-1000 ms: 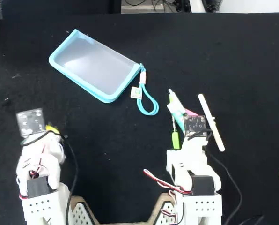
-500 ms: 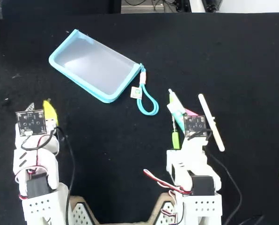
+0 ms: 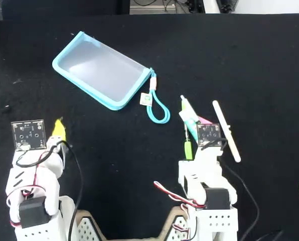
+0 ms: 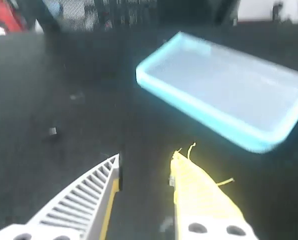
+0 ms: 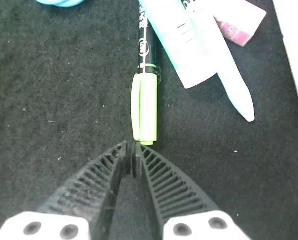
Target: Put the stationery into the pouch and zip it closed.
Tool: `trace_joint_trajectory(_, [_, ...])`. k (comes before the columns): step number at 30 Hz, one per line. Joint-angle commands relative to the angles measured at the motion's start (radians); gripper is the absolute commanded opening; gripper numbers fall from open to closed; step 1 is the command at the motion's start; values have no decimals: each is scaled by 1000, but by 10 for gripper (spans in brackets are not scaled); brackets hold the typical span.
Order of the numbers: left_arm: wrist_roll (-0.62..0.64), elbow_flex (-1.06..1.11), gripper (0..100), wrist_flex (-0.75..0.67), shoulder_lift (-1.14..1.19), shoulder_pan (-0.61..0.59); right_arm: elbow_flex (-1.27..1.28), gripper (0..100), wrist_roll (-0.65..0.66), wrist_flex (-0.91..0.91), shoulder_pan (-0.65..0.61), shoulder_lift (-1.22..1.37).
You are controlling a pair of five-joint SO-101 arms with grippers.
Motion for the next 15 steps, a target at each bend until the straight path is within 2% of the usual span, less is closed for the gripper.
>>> trace_joint_trajectory(1, [8,-58,170,133,2,-38,-8,12,2,5,15,-97])
trace_joint_trajectory(6, [8,-53,170,221,2,-165,-8,13,2,5,11,-97])
trace_joint_trajectory(12, [6,-13,170,222,2,-332,-8,13,2,5,12,-97])
trace_joint_trajectory(15, [-37,-13,170,222,2,-358,-8,15,-5,-3,9,-97])
